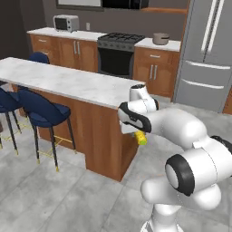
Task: Turn on the sink faucet. Then move the corn from the counter to the sink. Turn off the sink. Move the vegetable from the sink to the pot next to the stove. Finally move the pot to the front right burner.
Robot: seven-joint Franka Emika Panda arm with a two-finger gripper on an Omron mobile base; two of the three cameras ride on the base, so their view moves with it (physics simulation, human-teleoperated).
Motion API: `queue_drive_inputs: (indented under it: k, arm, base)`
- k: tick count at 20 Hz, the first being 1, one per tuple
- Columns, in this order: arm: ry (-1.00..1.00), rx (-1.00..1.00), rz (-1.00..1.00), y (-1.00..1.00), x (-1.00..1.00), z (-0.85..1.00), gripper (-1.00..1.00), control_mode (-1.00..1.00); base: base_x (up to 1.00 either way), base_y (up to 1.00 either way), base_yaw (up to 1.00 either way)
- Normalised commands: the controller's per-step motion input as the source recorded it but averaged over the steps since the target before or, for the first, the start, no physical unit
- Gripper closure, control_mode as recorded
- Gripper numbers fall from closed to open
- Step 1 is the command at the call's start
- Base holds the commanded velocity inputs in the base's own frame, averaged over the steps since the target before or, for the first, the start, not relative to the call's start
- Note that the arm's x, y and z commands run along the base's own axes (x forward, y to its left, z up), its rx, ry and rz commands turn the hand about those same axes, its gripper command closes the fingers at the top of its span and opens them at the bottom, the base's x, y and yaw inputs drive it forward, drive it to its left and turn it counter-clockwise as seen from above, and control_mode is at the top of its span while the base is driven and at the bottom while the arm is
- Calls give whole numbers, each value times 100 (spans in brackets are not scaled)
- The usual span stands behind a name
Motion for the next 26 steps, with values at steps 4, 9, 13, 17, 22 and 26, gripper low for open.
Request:
queue_drive_inputs:
  k: [4,9,13,17,22,26]
  arm:
    - [0,0,0,0,0,0,100,100]
    - [0,0,0,0,0,0,100,100]
    - [0,0,0,0,0,0,100,100]
    - [0,0,0,0,0,0,100,100]
    - [0,0,0,0,0,0,100,100]
    - [0,0,0,0,0,0,100,100]
  base:
    - [1,-79,-29]
    - [24,-64,-30]
    - [53,-45,-29]
    - [67,-30,-25]
    - [80,-6,-21]
    - [91,0,-14]
